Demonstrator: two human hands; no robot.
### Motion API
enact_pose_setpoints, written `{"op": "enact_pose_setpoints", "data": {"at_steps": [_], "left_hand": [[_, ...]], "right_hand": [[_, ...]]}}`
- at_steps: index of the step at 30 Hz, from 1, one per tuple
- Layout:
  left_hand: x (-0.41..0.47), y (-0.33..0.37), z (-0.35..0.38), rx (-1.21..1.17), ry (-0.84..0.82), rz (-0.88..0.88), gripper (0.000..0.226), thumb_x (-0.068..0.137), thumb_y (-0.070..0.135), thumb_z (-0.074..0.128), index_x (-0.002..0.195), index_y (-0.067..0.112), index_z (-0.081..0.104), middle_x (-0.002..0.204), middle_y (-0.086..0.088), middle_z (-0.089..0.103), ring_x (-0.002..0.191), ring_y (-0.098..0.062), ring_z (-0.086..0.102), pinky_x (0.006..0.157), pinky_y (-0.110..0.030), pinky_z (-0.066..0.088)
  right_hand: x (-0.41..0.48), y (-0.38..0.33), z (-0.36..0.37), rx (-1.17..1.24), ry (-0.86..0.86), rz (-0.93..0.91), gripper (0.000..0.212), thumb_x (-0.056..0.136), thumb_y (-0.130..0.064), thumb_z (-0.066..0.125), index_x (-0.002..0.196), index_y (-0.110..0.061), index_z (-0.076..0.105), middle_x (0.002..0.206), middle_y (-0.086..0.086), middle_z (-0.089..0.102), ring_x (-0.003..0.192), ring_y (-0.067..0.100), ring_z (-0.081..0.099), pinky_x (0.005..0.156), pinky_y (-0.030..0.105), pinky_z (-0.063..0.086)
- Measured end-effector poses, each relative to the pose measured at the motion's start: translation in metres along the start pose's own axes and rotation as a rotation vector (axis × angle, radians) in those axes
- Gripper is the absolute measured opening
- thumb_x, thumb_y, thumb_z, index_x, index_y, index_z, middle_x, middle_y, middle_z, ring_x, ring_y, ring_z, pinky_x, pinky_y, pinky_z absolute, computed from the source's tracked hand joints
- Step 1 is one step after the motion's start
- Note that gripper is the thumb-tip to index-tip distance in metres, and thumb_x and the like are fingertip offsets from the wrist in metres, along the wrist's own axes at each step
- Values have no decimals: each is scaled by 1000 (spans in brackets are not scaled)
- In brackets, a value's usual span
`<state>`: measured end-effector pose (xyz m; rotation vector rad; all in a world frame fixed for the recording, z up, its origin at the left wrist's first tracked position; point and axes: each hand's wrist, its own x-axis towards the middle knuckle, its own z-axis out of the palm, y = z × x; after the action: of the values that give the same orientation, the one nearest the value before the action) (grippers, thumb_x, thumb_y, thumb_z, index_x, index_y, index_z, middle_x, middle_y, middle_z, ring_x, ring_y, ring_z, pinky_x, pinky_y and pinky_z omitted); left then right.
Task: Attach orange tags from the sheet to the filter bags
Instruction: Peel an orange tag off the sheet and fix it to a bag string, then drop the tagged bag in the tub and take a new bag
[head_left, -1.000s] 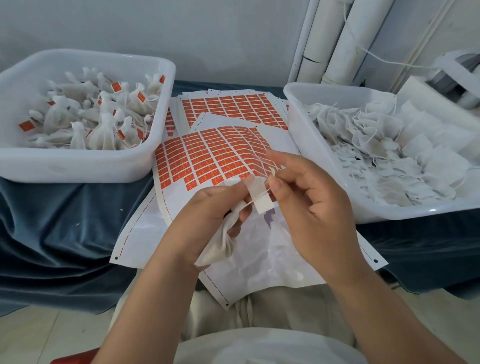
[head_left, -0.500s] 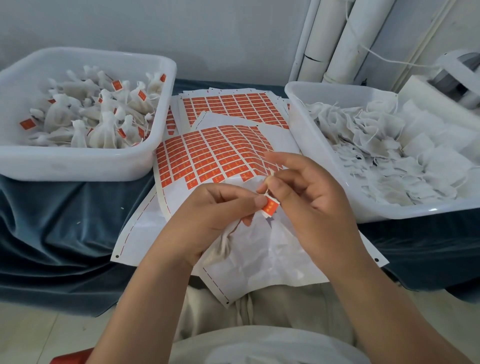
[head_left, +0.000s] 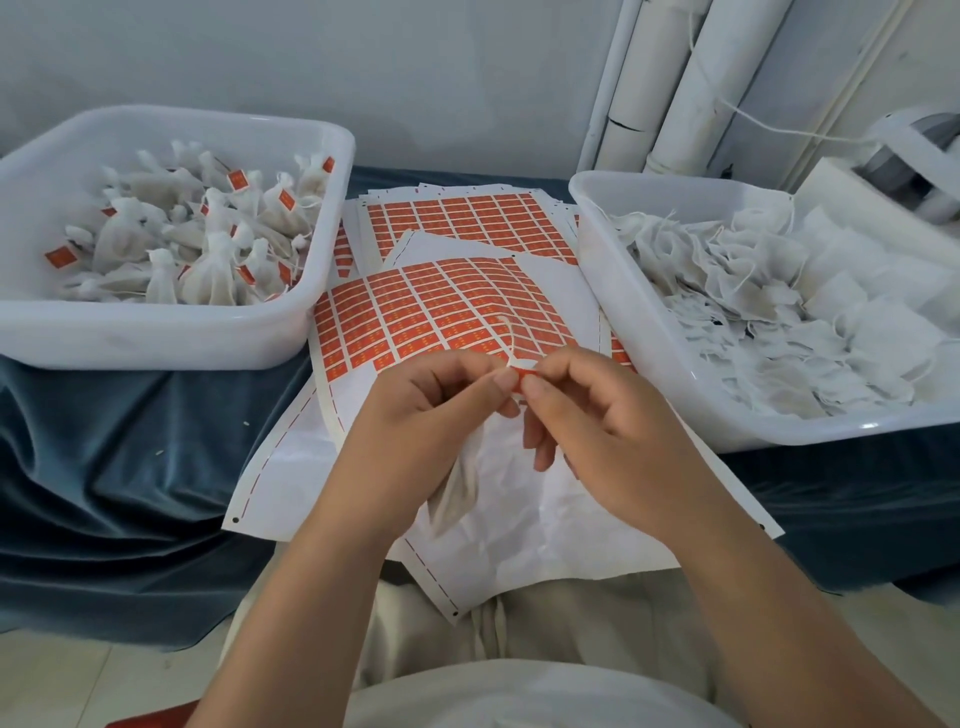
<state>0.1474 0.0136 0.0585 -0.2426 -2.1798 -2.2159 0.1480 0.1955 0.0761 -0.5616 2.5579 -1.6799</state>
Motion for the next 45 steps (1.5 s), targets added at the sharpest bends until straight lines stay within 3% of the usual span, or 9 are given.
{"op": "enact_pose_setpoints", "data": {"at_steps": [7, 15, 20, 24, 28, 32, 35, 39, 45], "left_hand": [[-1, -3, 6, 52, 24, -37, 17, 97, 38, 66, 89, 31, 79, 94, 4, 78, 98, -17, 72, 94, -42, 57], [-5, 1, 10, 171, 147, 65, 13, 100, 27, 69, 93, 25, 79, 85, 7, 76, 84, -15, 72, 76, -22, 59], [10, 32, -24, 155, 418, 51, 18, 100, 35, 66, 88, 30, 79, 88, 10, 78, 85, -19, 76, 81, -43, 65], [50, 62, -76, 341, 567, 128, 26, 105, 32, 58, 84, 32, 74, 80, 19, 75, 52, 4, 58, 52, -15, 52], [109, 74, -129, 482, 676, 140, 28, 96, 24, 57, 92, 3, 75, 76, -5, 72, 65, -12, 56, 62, -28, 47], [155, 58, -164, 523, 577, -68, 23, 87, 24, 63, 86, 5, 75, 77, -11, 64, 69, -17, 55, 69, -32, 50], [166, 42, -176, 764, 495, -169, 21, 91, 28, 70, 94, 9, 79, 71, -2, 72, 58, -12, 62, 67, -23, 56], [163, 39, -180, 741, 480, -116, 30, 92, 31, 75, 120, 21, 73, 88, 6, 77, 74, -8, 75, 72, -27, 61], [116, 66, -144, 784, 538, 108, 18, 99, 42, 61, 99, 32, 75, 83, 15, 73, 71, -3, 65, 63, -25, 49]], "right_hand": [[-1, 1, 1, -86, -9, -21, 26, 106, -14, 57, 84, -27, 60, 76, -4, 71, 68, 14, 71, 61, 12, 50], [-1, 3, 6, -91, 0, -14, 26, 102, -29, 46, 79, -30, 59, 76, -1, 71, 67, 17, 69, 61, 16, 49], [-3, 2, 1, -91, 32, 1, 41, 98, -49, 38, 75, -26, 63, 75, 0, 71, 68, 17, 69, 66, 28, 50], [-4, -6, 1, -155, 61, -52, 48, 100, -59, 39, 76, -27, 65, 71, -4, 70, 67, 13, 69, 63, 14, 48], [-6, -10, 1, -187, 67, -85, 43, 97, -62, 43, 75, -31, 64, 69, -7, 70, 66, 9, 68, 62, 9, 46], [-6, -8, -4, -217, 67, -85, 42, 92, -66, 45, 78, -32, 65, 73, -8, 72, 68, 10, 70, 63, 11, 48], [-5, -7, -11, -237, 76, -98, 41, 91, -66, 48, 80, -32, 67, 73, -9, 72, 68, 9, 69, 62, 10, 47], [-3, -12, -28, -277, 133, -106, 35, 91, -68, 50, 83, -38, 67, 74, -13, 72, 66, 5, 70, 61, 11, 49], [-3, -8, -83, -355, 429, -76, 28, 100, -49, 57, 79, -34, 68, 73, -13, 72, 66, 3, 69, 57, 22, 52]]}}
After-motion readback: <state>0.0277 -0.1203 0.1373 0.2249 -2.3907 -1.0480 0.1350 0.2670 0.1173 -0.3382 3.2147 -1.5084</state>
